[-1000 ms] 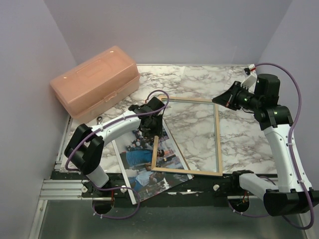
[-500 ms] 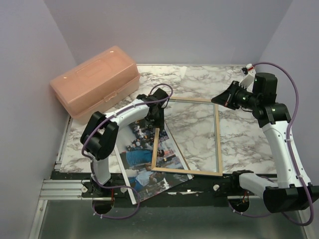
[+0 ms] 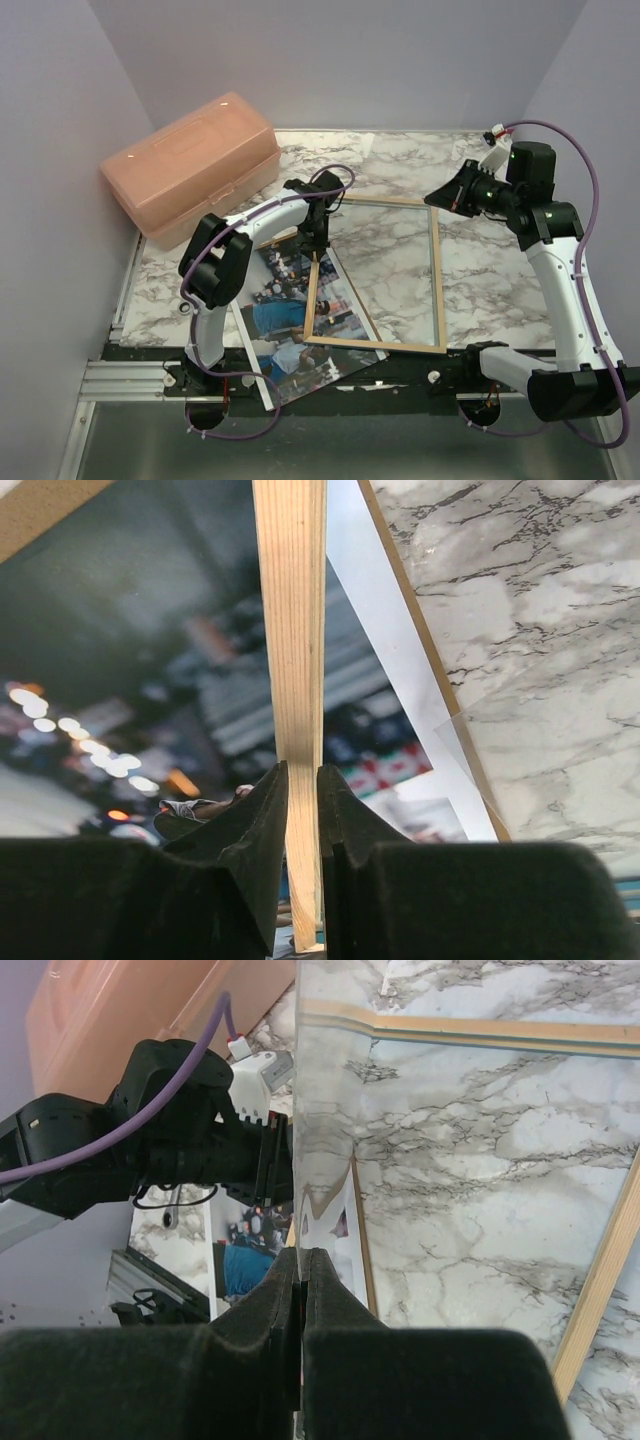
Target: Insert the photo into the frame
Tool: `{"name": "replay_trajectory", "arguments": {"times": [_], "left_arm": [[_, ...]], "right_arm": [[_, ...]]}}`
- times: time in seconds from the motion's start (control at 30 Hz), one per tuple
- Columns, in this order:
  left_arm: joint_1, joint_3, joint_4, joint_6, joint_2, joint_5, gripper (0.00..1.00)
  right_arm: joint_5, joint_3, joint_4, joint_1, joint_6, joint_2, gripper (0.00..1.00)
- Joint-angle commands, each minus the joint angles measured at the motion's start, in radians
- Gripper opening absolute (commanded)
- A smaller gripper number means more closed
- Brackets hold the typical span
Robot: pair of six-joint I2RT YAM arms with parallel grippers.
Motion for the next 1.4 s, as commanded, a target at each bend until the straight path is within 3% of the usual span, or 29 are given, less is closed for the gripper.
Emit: {"name": "replay_trajectory", "arguments": {"times": [0.0, 0.13, 0.23, 0.43, 0.53, 0.83, 1.37], "left_arm": [[0.011, 0.014, -0.026, 0.040, 0.006, -0.026, 0.16], [0.020, 0.004, -0.034, 0.058, -0.002, -0.036, 0.09], [0.023, -0.009, -0.036, 0.068, -0.020, -0.042, 0.09], [0.023, -0.107, 0.015, 0.061, -0.158, -0.011, 0.42], [0.023, -0.147, 0.025, 0.058, -0.221, 0.013, 0.50], [0.024, -0.300, 0.083, 0.041, -0.331, 0.026, 0.50], [0.023, -0.343, 0.121, 0.044, -0.333, 0.033, 0.47]], "right_arm": [[-0.031, 0.036, -0.015, -0.002, -0.031, 0.002, 0.00], [-0.062, 0.033, -0.016, -0.003, -0.031, 0.008, 0.00], [-0.073, 0.032, -0.015, -0.002, -0.026, 0.009, 0.00], [-0.100, 0.011, 0.005, -0.002, -0.009, 0.009, 0.01], [-0.122, -0.017, 0.015, -0.003, -0.006, 0.008, 0.01], [-0.229, -0.032, 0.007, -0.002, -0.010, 0.036, 0.01], [-0.273, -0.092, -0.060, -0.003, -0.010, 0.061, 0.01]]}}
